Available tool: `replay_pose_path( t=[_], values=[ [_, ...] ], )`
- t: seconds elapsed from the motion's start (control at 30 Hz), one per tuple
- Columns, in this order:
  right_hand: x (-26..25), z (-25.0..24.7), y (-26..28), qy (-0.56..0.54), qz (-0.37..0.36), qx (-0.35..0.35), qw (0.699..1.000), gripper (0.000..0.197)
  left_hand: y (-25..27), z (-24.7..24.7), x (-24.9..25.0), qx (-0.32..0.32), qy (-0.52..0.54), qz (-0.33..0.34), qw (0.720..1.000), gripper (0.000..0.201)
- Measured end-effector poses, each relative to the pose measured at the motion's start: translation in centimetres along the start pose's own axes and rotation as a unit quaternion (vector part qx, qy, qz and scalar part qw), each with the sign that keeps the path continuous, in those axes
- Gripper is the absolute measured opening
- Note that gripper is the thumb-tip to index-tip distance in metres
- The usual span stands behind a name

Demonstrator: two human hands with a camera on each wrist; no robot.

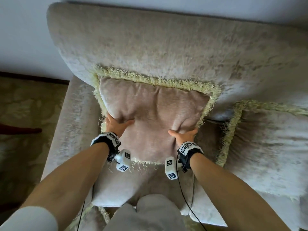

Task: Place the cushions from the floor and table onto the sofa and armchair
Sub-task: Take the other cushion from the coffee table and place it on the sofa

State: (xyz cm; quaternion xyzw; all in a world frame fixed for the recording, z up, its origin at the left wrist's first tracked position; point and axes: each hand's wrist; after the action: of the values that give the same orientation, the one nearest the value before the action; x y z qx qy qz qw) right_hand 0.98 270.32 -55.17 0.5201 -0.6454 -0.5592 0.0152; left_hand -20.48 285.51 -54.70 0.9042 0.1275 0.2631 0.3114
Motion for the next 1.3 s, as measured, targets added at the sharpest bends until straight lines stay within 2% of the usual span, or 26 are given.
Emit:
replay_pose_path(
  t=[0.2,0.43,0.53,0.67,0.73,0.8,1.0,1.13,1.3],
  values=[
    [-2.1,-0.1,-0.4,0.077,-0.005,0.019,0.997,0.124,0.0,-0.2,1.2,-0.017,-0.05,-0.044,0.998,0.128],
    [-3.9,0.8,1.9,0.107,-0.057,0.053,0.991,0.123,2.3,-2.9,0.5,0.031,-0.06,-0.016,0.998,0.114],
    [-5.2,1.6,3.8,0.101,-0.101,0.025,0.989,0.116,3.8,-4.7,-0.7,0.059,-0.044,0.033,0.997,0.106],
    [-6.6,3.4,6.8,0.115,-0.147,-0.039,0.982,0.106,6.3,-7.7,-2.4,0.129,-0.028,0.091,0.987,0.08],
    [-7.0,4.8,8.4,0.123,-0.185,-0.084,0.971,0.1,7.6,-9.3,-3.4,0.152,-0.034,0.105,0.982,0.073],
    [-7.6,6.2,10.5,0.134,-0.23,-0.139,0.954,0.091,8.4,-11.0,-4.9,0.169,-0.035,0.091,0.981,0.074],
    [-7.2,11.4,18.6,0.219,-0.35,-0.256,0.874,0.069,11.6,-15.8,-11.4,0.249,0.007,0.052,0.967,0.072],
    [-4.6,14.5,24.2,0.259,-0.427,-0.301,0.812,0.06,14.9,-18.5,-17.3,0.306,0.025,0.02,0.951,0.069],
    [-0.1,17.6,32.7,0.282,-0.467,-0.357,0.759,0.059,19.9,-20.8,-25.7,0.351,0.027,-0.029,0.936,0.07]
  ],
)
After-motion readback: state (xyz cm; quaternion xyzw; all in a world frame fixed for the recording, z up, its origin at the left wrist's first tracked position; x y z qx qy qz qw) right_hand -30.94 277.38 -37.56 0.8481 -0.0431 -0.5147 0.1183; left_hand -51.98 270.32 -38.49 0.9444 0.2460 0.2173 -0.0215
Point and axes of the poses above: each hand's wrist, its own y-axis away from the middle knuckle, its own z-axis out of the palm, x = y × z, and after that the axes turned 11 degrees about -y, right-handed
